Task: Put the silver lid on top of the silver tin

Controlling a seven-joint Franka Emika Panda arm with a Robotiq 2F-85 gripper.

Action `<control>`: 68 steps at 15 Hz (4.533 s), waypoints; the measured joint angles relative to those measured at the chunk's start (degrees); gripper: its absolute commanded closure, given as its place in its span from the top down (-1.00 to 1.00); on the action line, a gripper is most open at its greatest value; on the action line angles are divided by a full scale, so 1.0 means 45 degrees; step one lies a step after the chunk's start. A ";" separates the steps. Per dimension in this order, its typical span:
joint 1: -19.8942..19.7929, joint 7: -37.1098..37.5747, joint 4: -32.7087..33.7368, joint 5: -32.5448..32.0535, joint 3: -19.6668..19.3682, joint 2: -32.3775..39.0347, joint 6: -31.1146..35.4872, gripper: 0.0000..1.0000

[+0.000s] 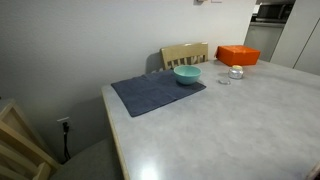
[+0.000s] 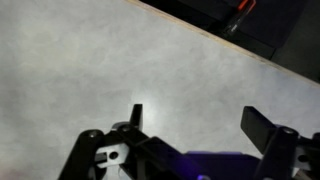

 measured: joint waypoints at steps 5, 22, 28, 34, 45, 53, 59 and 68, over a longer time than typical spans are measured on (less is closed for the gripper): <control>0.0001 -0.0221 0.0030 0.0104 -0.0014 0.0005 0.0335 1.00; 0.0984 -0.1659 -0.0223 0.1528 0.0485 0.2707 0.5159 1.00; 0.1274 -0.1910 0.0669 0.2249 0.1196 0.4576 0.5160 1.00; 0.1100 -0.1824 0.2979 0.2244 0.2293 0.7519 0.5159 1.00; 0.0200 -0.1682 0.5629 0.2060 0.2994 1.0161 0.4601 1.00; -0.0665 -0.1476 0.5313 0.3423 0.3741 1.0135 0.6708 1.00; -0.1312 -0.1412 0.5705 0.4435 0.3927 1.1048 0.6766 1.00; -0.1277 0.1231 0.8385 0.2380 0.4465 1.4229 0.6734 1.00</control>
